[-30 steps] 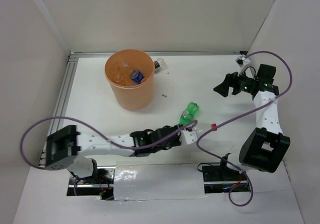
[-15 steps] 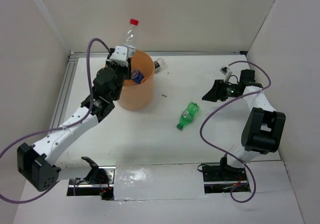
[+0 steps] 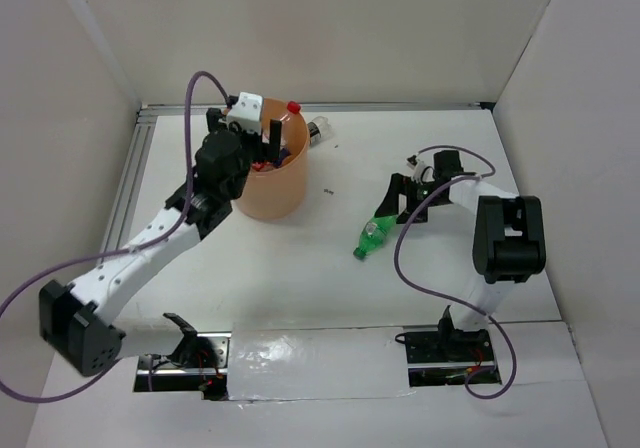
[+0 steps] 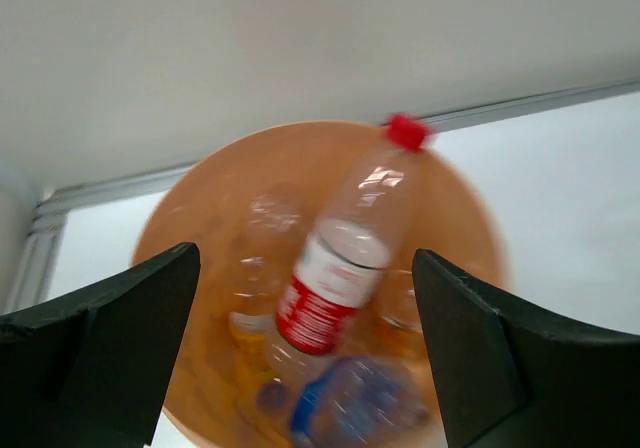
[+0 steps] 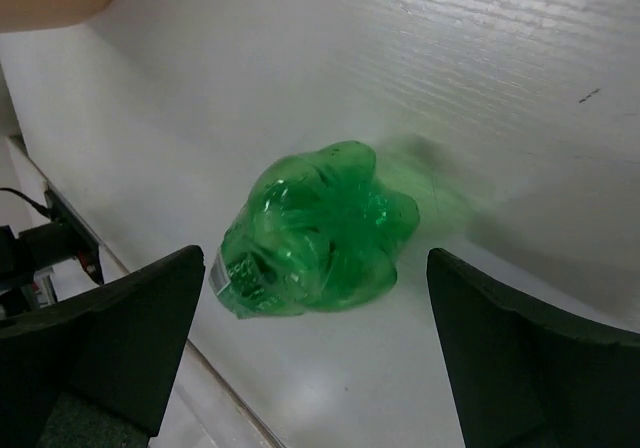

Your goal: Put the plastic bottles in the bin

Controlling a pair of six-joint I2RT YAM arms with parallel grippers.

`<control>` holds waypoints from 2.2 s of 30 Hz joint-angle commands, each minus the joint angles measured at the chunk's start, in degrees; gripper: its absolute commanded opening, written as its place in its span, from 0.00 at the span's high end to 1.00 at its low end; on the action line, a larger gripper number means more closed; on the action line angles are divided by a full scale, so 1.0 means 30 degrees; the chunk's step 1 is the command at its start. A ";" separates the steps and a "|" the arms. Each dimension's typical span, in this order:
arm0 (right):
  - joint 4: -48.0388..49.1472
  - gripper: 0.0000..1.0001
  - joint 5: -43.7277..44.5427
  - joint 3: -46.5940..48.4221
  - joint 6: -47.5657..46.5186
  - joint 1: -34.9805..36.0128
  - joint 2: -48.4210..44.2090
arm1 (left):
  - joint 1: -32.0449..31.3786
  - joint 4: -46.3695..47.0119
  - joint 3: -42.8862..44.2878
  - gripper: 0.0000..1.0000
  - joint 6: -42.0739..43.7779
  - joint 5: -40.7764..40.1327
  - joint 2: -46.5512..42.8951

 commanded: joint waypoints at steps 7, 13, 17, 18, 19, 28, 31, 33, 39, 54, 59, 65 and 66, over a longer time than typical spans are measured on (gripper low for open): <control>0.0366 0.38 0.0333 0.1567 0.1196 0.1332 0.3412 | -0.7981 -0.0038 -0.6419 0.00 -0.0901 -0.0447 -0.8289; -0.4428 0.94 -0.2332 0.7505 -0.3047 0.1711 0.3415 | -1.2876 -0.1270 -1.1983 0.00 -0.6818 -0.3119 -1.0989; -0.6607 0.95 -0.4060 1.4650 -0.6067 0.2297 0.3414 | -1.4024 -0.1655 -1.3715 0.00 -1.0276 -0.3795 -1.0289; -0.6436 0.97 -0.4267 1.5970 -0.6071 0.2473 0.3414 | -1.4227 -0.1652 -1.3954 0.00 -1.1500 -0.3795 -1.0054; -0.5941 0.97 -0.4936 1.8275 -0.5781 0.2823 0.3414 | -1.4229 -0.1159 -1.4188 0.00 -1.1715 -0.3795 -0.9820; 0.2819 0.90 -0.6384 2.3774 -0.2267 0.7156 0.5082 | -1.4405 -0.0303 -1.4923 0.00 -1.2887 -0.3415 -0.7942; 0.3058 0.79 -0.4976 2.5092 -0.2087 0.9121 0.6602 | -1.4405 -0.0858 -1.4923 0.00 -1.3677 -0.3415 -0.8378; 0.3263 0.59 -0.4041 2.5709 -0.2087 0.9943 0.7829 | -1.4608 -0.1385 -1.4923 0.00 -1.3912 -0.3415 -0.8761; 0.3993 0.00 -0.1781 2.7114 -0.2497 0.9599 0.8423 | -1.4785 -0.2822 -1.4923 0.00 -1.4384 -0.4059 -1.0049; 0.3321 0.90 0.0096 2.4978 -0.6722 0.4848 1.0415 | -1.4785 -0.1740 -1.4601 0.00 -1.3329 -0.2743 -0.8208; 0.7735 0.90 0.0856 2.5825 -0.3205 0.5255 1.3541 | -1.4785 -0.1740 -1.4249 0.00 -1.3153 -0.2741 -0.7620; 0.9151 0.87 0.1500 2.8021 -0.2935 0.6251 1.7232 | -1.4785 -0.2092 -1.4073 0.00 -1.4030 -0.2391 -0.7444; 0.9412 0.87 0.1502 2.8286 -0.2937 0.6254 1.7619 | -1.4785 -0.2295 -1.4073 0.00 -1.4032 -0.2389 -0.7444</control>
